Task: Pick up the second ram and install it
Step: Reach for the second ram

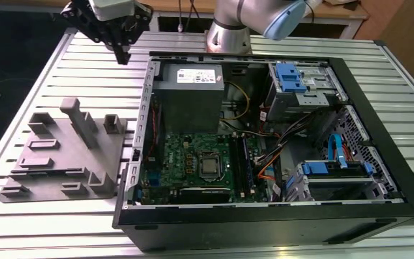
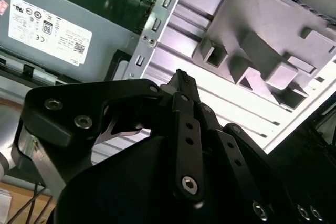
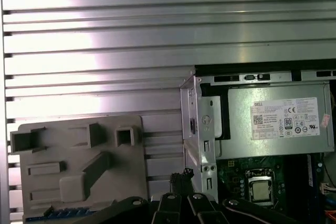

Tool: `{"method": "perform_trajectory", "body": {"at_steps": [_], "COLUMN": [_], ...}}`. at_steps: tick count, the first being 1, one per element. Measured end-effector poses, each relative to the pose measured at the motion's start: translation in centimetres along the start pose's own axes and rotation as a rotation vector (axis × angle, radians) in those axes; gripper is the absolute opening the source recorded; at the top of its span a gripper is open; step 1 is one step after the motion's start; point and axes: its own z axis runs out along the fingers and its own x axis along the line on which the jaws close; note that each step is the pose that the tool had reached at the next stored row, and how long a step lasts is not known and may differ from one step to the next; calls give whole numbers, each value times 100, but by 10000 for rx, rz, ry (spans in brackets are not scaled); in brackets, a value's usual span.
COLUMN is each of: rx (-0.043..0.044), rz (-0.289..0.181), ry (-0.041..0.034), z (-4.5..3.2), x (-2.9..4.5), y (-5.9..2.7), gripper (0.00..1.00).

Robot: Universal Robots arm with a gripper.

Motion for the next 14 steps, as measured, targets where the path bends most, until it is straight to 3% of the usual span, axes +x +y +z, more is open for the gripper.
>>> {"method": "perform_trajectory", "body": {"at_steps": [14], "rx": [-1], "rz": [-1], "ry": [-13], "z": [1], "x": [281], "y": [-23], "gripper": [7]}}
